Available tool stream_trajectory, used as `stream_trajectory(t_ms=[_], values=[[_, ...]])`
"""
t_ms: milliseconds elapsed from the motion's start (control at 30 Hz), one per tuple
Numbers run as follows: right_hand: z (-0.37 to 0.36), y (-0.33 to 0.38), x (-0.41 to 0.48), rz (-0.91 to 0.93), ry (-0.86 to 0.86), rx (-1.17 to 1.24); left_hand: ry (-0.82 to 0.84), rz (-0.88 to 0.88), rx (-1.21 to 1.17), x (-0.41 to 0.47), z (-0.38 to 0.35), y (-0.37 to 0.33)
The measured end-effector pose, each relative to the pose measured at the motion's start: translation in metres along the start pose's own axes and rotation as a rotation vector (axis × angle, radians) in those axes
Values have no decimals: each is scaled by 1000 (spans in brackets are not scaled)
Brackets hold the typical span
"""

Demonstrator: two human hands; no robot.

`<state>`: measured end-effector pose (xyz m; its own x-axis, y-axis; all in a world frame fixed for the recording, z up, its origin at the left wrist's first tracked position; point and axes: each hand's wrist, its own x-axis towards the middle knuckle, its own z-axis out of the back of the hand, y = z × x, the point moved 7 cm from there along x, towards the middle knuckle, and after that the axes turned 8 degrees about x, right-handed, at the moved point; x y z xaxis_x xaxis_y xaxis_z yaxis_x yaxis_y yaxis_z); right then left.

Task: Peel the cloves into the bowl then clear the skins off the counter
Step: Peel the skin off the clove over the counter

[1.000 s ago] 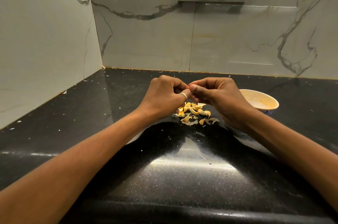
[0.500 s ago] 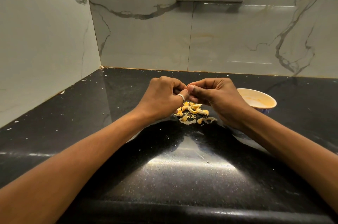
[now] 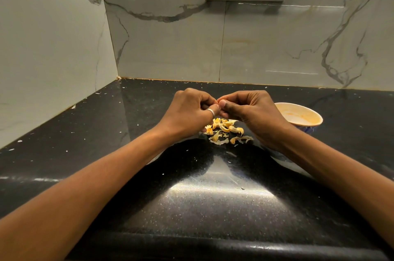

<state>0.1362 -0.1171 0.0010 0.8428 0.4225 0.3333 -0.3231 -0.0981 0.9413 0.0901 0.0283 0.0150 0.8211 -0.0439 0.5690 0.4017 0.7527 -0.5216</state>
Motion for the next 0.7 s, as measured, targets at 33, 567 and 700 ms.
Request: stream_trajectory(t_ms=[33, 567, 700], values=[[0, 0, 0, 3, 0, -10, 7, 6, -8, 0, 0, 0], [0, -1, 2, 40, 8, -36, 15, 8, 1, 0, -2, 2], [1, -1, 1, 48, 11, -40, 14, -38, 25, -1, -2, -1]])
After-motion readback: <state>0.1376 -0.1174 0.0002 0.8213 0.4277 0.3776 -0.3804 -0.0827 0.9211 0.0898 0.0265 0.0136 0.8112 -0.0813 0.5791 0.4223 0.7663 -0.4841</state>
